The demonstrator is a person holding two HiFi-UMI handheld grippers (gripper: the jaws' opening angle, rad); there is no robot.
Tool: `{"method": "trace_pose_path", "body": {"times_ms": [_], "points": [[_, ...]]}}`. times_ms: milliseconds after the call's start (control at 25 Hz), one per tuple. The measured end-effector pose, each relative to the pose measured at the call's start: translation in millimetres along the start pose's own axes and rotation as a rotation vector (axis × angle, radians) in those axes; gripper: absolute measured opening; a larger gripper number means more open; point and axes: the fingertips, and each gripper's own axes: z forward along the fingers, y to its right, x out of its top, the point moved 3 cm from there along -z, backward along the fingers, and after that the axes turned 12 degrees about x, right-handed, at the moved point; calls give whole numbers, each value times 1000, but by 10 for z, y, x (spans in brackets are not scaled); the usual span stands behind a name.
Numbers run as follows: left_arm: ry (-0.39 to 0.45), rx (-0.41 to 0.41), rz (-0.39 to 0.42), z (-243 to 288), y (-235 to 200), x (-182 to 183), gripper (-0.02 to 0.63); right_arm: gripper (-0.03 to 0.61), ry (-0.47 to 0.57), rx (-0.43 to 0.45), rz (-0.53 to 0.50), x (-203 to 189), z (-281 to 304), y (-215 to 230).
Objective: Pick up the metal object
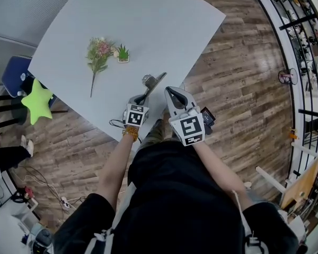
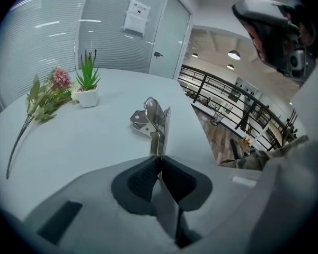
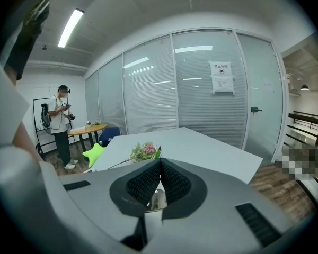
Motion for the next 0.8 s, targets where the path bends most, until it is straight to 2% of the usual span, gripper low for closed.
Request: {"method": "trace_pose_path", "body": {"times_ms": [360,440,560,680,800], "points": [[-11,-7,-37,-155,-35,-198,60,0,6,27,6,-47,75,-129],[1,-3,-44,-192,-57,-187,95,0,10,22,2,-45,85,-127],[52,9,-49,-259,-109,-57,164,0,6,20,9,-65,100,-135],[131,34,-27,-298,-162,165,170,0,4,10,17,-64,79,-109],[162,23,-29,-263,-215,336,194,0,5,0,14,-50,60,-81]]}}
